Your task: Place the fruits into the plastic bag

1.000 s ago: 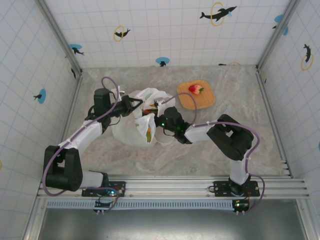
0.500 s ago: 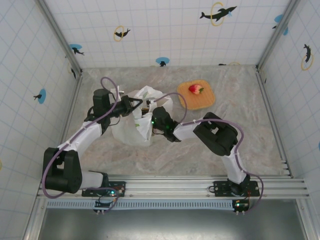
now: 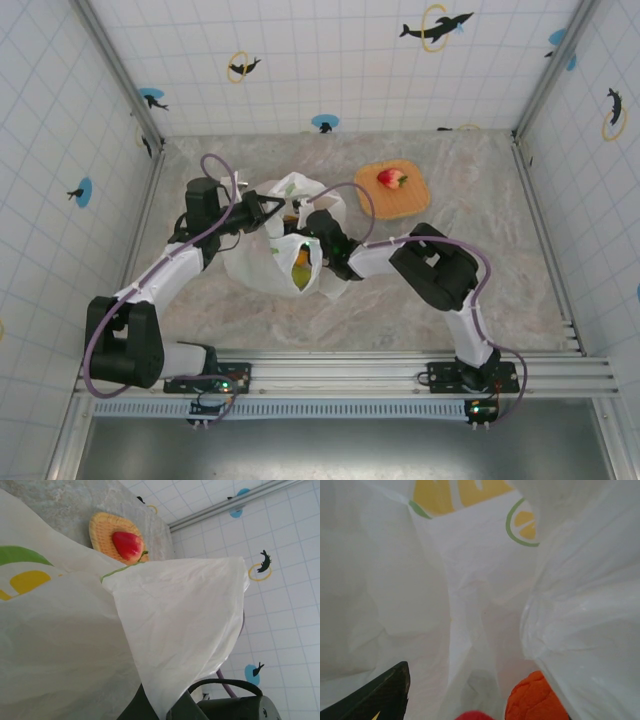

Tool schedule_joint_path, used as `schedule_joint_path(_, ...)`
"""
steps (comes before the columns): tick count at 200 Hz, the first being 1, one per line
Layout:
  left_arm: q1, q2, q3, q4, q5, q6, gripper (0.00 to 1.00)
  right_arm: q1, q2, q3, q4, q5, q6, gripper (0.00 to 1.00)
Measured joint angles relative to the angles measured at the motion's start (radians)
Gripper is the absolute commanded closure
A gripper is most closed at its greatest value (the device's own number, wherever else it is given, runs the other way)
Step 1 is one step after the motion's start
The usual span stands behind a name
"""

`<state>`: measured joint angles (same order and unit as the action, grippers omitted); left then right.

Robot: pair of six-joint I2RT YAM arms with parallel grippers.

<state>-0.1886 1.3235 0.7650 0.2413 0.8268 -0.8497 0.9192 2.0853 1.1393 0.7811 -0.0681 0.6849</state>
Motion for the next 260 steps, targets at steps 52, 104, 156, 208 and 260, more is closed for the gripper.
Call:
schedule_joint_path(52, 0.000, 0.000, 0.000, -0.002, -0.005, 0.001, 1.00, -0.031, -0.140, -0.084, -0.052, -0.032, -0.065, 0.19)
schedule_joint_path(104, 0.000, -0.007, 0.000, -0.023, -0.035, 0.013, 1.00, -0.063, -0.277, -0.206, -0.146, -0.131, -0.148, 0.24)
schedule_joint_path(156, 0.000, -0.008, 0.000, -0.039, -0.061, 0.016, 1.00, -0.111, -0.458, -0.297, -0.352, -0.242, -0.311, 0.26)
schedule_joint_path(208, 0.000, -0.008, 0.000, -0.054, -0.079, 0.027, 1.00, -0.177, -0.651, -0.393, -0.516, -0.317, -0.439, 0.27)
schedule_joint_path(260, 0.000, -0.008, 0.000, -0.054, -0.080, 0.035, 1.00, -0.233, -0.781, -0.399, -0.672, -0.342, -0.536, 0.27)
